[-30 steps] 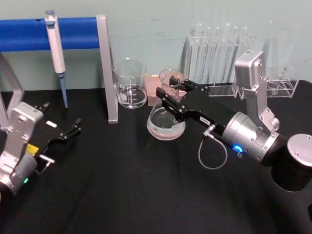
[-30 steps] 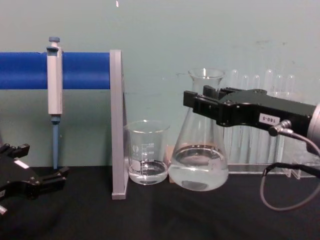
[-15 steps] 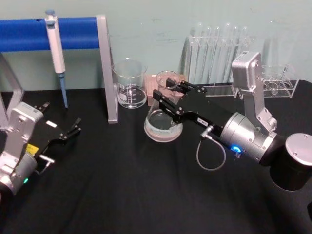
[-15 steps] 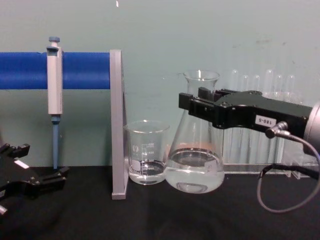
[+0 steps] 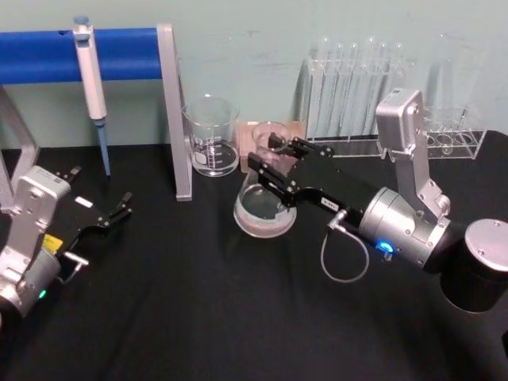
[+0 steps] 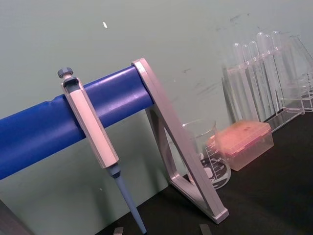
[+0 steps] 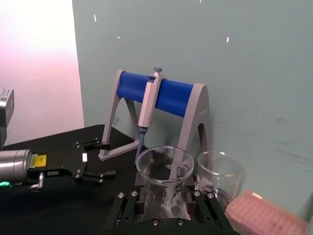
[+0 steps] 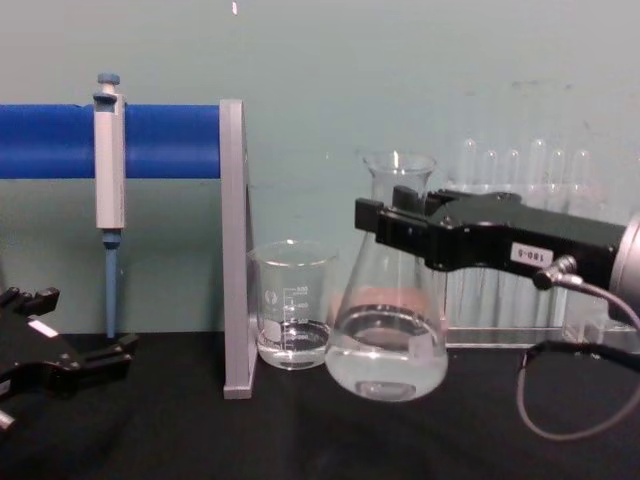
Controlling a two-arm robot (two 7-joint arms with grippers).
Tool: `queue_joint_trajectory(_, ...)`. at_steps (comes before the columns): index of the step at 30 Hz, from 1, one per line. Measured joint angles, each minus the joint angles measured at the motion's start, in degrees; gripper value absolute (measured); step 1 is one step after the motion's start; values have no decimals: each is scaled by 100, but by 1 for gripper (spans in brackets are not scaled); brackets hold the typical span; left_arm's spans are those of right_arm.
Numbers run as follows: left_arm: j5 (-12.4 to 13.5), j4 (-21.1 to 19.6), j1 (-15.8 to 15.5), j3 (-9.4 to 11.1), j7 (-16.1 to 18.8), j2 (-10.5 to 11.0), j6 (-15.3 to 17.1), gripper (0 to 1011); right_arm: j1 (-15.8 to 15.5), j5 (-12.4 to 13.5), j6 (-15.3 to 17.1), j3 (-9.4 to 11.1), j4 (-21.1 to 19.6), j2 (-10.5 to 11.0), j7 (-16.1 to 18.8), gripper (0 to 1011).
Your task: Grasp the erlenmeyer flask with one hand, shake it three times, then place it back.
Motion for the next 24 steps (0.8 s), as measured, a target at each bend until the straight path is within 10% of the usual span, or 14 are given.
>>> queue_joint_trajectory(24,0,0,0,0,0,0,0,1001,68,61,6,-360,476,169,433,450)
